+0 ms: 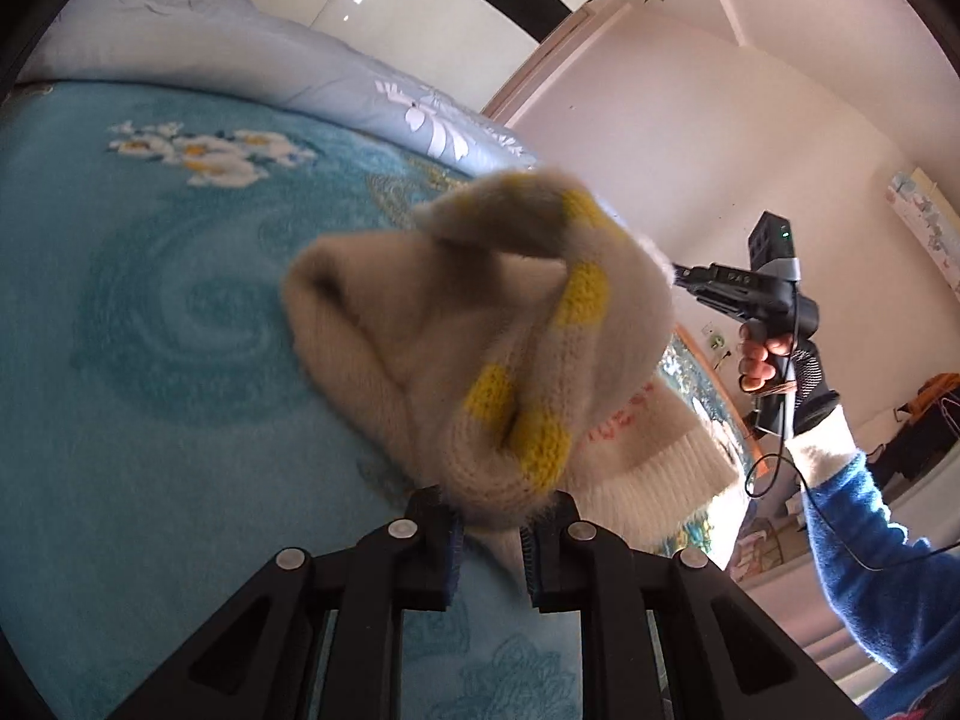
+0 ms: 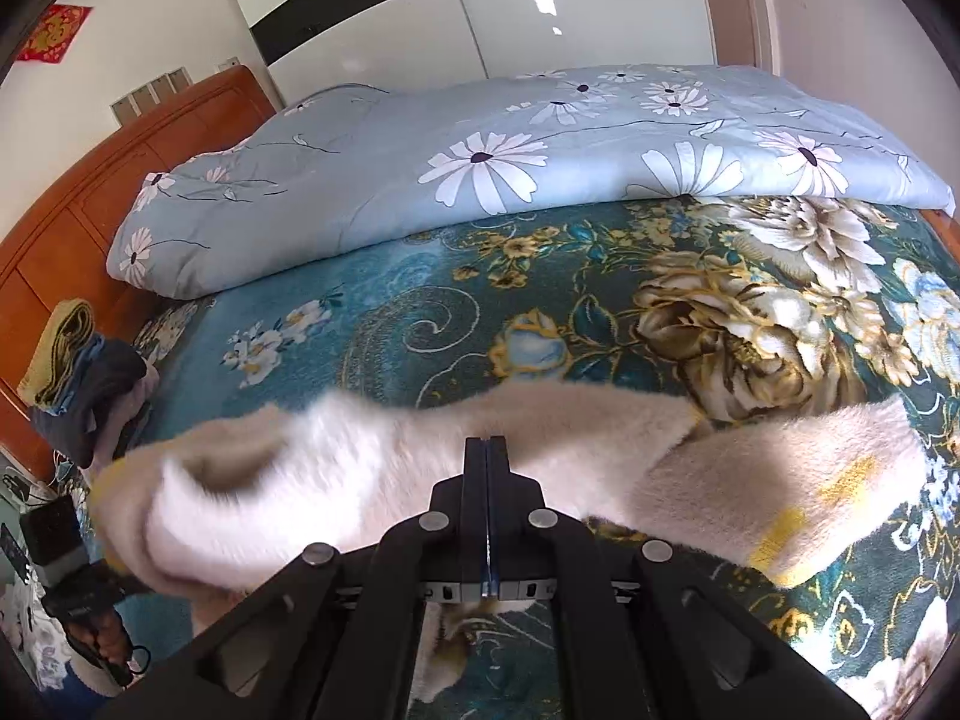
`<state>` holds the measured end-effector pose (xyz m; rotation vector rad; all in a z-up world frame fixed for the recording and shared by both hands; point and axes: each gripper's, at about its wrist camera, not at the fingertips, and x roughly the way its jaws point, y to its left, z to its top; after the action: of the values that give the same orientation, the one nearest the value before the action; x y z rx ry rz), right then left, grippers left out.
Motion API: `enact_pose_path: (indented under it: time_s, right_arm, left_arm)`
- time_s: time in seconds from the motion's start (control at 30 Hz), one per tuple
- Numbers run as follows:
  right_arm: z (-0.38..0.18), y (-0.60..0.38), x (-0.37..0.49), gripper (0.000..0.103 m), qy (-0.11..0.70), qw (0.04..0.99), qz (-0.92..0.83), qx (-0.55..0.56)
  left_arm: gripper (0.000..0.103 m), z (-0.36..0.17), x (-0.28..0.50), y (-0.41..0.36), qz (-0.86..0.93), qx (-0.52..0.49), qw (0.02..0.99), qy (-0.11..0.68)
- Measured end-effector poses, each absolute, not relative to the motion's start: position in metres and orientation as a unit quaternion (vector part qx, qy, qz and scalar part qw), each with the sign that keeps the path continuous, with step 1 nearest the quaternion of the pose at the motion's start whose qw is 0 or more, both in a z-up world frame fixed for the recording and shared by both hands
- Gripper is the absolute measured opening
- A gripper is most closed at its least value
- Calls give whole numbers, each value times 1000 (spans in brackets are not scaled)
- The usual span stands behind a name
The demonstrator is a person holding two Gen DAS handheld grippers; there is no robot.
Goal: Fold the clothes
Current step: 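Lift the sweater with both grippers and shake it out above the bed, then hold the sweater up with both grippers, spreading it open between them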
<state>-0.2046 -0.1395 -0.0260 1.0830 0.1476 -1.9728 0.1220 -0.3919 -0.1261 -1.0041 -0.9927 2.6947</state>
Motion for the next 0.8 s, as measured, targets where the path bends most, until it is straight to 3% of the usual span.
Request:
enact_pose_path:
  time_s: [0.07,0.13,0.2,0.37,0.8]
  right_arm:
    - [-26,-137,-200,9,50,433,-787,438]
    - [-25,-138,-195,41,52,436,-783,440]
    - [-23,-144,-189,48,65,440,-782,437]
    - [-12,-174,-175,56,94,449,-785,416]
    - [-56,-194,-143,56,319,297,-809,394]
  left_arm:
    - [18,-127,124,-388,887,-333,45,-316]
    - [18,-127,122,-383,888,-341,38,-305]
    - [19,-127,120,-378,889,-349,32,-294]
    - [20,-128,122,-372,888,-355,19,-291]
    - [21,-119,119,-369,889,-352,4,-292]
